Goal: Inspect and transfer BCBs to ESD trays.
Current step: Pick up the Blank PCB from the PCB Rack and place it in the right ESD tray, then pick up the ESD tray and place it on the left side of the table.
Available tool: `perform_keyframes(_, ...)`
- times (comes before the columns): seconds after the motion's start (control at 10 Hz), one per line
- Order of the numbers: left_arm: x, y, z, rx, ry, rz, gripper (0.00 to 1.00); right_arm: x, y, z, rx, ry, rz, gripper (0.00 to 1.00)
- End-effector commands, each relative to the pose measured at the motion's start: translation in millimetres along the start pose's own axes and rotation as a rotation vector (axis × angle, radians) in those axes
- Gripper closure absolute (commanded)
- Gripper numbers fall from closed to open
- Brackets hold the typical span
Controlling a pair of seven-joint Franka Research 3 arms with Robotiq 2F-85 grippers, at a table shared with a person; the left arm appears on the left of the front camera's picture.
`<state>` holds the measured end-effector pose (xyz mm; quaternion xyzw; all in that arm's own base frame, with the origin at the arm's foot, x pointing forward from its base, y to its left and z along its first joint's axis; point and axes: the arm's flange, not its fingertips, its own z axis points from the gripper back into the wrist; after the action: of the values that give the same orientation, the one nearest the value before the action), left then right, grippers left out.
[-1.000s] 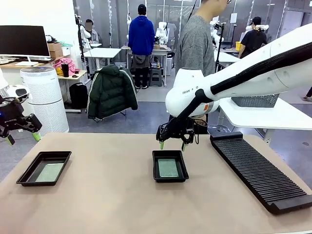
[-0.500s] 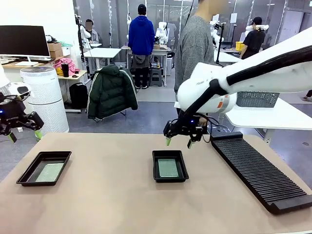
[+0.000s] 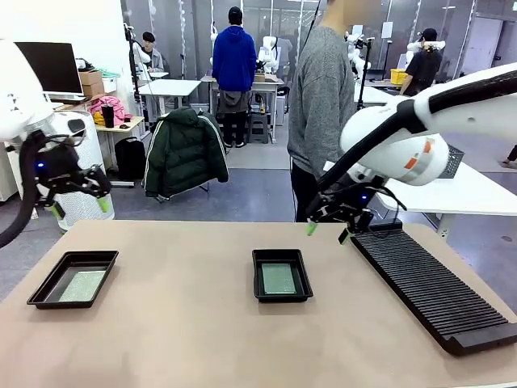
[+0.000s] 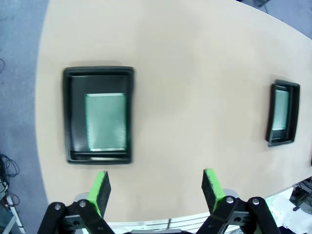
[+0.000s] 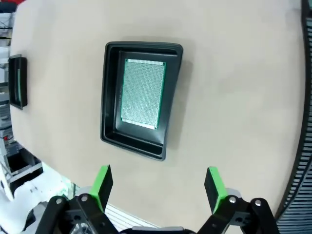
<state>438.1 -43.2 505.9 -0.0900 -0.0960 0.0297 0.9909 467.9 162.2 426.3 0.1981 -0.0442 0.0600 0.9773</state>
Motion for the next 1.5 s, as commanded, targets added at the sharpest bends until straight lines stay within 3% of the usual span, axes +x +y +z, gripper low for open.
perform_keyframes(0.0, -4, -35, -3, -0.025, 0.009, 0.011, 0.00, -12, -29, 6, 0.078, 0.005, 0.029, 0.00)
perform_keyframes(0.2, -3, -91, -11, -0.018, 0.009, -0.001, 0.00, -18, -57, 16, 0.134, -0.003, 0.059, 0.00)
perform_keyframes(0.4, -1, -124, -14, 0.011, 0.010, -0.009, 0.00, -22, -72, 22, 0.144, -0.007, 0.105, 0.00)
perform_keyframes(0.5, 2, -128, -12, 0.017, 0.031, -0.016, 0.00, -12, -59, 19, 0.100, -0.011, 0.049, 0.00)
perform_keyframes(0.6, -12, -120, -13, -0.006, 0.017, -0.022, 0.00, -12, -59, 19, 0.100, -0.011, 0.049, 0.00)
perform_keyframes(1.4, -12, -120, -13, -0.006, 0.017, -0.022, 0.00, -12, -59, 19, 0.100, -0.011, 0.049, 0.00)
